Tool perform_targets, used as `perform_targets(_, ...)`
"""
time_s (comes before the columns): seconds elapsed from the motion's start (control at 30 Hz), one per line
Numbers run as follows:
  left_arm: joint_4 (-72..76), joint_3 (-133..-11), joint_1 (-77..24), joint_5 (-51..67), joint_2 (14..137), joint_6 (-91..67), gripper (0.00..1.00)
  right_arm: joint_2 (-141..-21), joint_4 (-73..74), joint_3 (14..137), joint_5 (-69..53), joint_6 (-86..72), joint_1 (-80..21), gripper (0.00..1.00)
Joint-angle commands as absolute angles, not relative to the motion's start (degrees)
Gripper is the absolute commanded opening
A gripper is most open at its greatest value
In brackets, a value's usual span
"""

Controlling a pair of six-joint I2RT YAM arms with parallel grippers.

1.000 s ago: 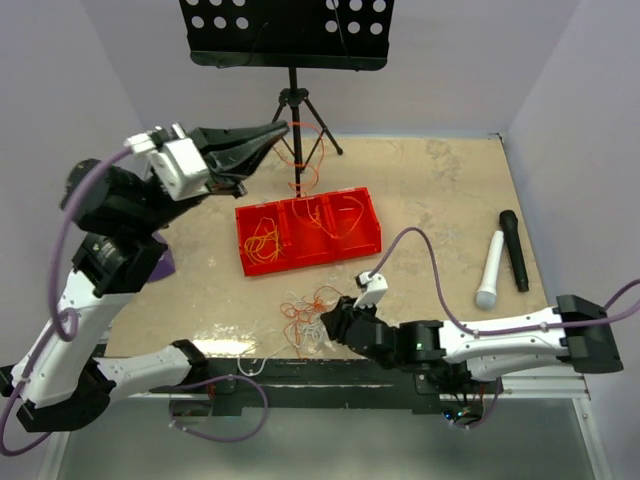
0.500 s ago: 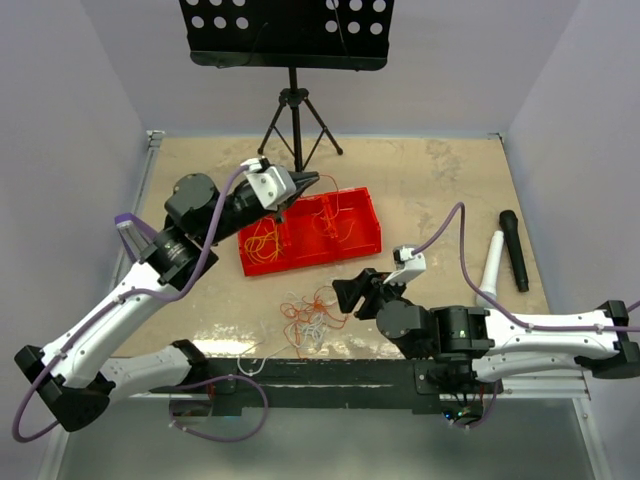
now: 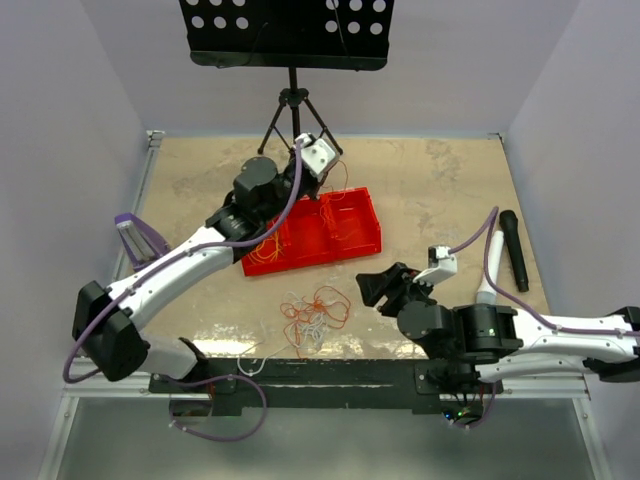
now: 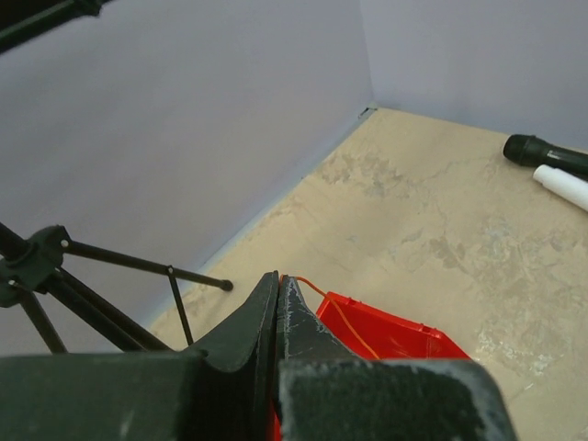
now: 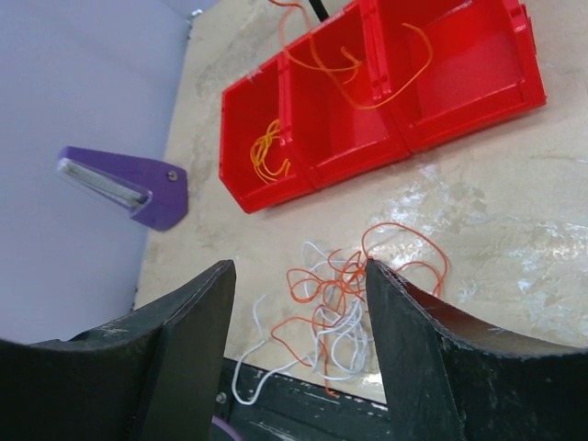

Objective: Untangle the cables

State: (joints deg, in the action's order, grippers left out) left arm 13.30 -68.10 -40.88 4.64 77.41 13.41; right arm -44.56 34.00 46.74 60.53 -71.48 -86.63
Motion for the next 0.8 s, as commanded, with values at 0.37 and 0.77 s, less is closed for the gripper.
perform_targets(0.37, 21.71, -77.61, -39.99, 3.6, 94.12, 14.41, 0.0, -35.95, 31.2, 47.29, 63.46, -68.73, -86.84, 0.64)
perform_targets(0.77, 20.92, -84.11, -41.48, 10.81, 98.43, 13.62, 0.0, -33.31, 31.2, 45.53, 63.98, -69.26, -86.84, 0.64)
